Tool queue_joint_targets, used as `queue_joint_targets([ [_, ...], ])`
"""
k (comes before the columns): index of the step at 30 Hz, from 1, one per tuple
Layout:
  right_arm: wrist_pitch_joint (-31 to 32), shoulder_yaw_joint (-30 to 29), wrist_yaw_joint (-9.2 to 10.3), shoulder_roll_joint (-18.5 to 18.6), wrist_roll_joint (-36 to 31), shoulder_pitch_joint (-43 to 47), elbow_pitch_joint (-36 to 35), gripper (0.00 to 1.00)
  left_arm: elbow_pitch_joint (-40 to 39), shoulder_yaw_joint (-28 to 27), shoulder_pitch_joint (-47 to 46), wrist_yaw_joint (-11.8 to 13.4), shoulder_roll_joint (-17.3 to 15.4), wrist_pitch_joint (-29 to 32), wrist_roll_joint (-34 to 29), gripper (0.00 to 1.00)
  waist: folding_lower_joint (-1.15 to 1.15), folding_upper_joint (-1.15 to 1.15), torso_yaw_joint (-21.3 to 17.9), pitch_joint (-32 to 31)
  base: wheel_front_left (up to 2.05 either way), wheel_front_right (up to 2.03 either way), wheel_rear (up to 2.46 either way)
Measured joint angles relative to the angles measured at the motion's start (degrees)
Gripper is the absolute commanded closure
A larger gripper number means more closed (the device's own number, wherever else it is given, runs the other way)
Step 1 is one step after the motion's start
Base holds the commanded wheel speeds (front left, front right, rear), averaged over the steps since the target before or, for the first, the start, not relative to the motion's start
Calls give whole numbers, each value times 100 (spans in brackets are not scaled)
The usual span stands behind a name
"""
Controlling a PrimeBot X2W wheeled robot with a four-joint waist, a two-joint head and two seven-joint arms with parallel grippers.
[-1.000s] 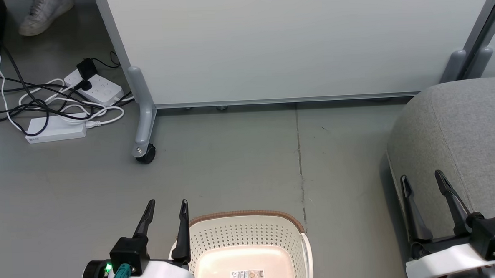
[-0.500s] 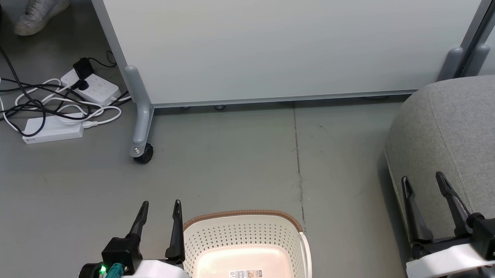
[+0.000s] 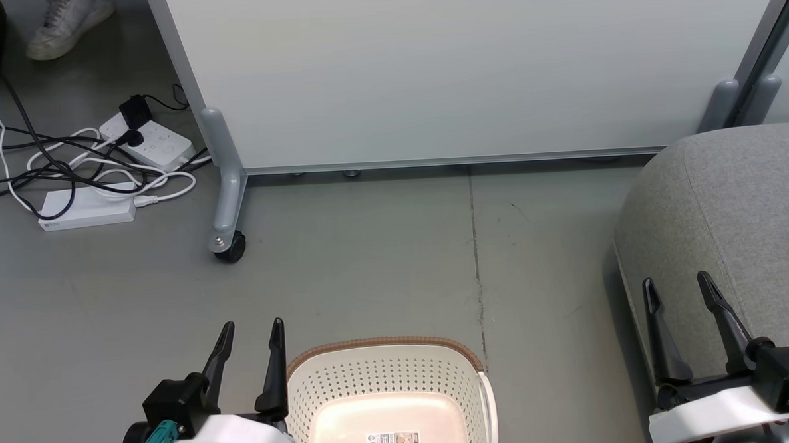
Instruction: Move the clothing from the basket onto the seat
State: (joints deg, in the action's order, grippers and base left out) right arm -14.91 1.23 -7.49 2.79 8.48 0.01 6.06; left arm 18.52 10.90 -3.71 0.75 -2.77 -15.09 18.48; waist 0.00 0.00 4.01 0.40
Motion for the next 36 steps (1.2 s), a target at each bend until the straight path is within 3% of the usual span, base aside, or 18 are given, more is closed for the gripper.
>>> queue_joint_targets([
  [7,0,-29,0,-3,3,1,16,0,37,-65,2,-110,-1,0,188,0,0,0,-5,-12,0,0,0],
  [8,1,-31,0,-7,3,8,37,100,51,-68,3,-116,1,1,189,100,0,0,-5,-13,0,0,0],
  [14,48,-30,0,-89,87,202,332,100,331,-57,243,-118,24,70,263,100,0,0,-9,-14,0,0,0],
  [27,383,-183,0,-85,1489,59,474,100,371,-299,73,-224,23,446,1456,100,0,0,-51,-15,0,0,0],
  [29,445,-231,0,-81,1788,24,517,100,379,-354,49,-230,24,509,1720,100,0,0,-61,-15,0,0,0],
  [30,722,-349,0,-75,2880,-140,621,100,401,-555,-175,-339,23,804,2659,100,0,0,-98,-16,0,0,0],
  [36,846,-424,0,-68,3376,-212,676,100,411,-646,-270,-379,22,939,3089,100,0,0,-118,-16,0,0,0],
])
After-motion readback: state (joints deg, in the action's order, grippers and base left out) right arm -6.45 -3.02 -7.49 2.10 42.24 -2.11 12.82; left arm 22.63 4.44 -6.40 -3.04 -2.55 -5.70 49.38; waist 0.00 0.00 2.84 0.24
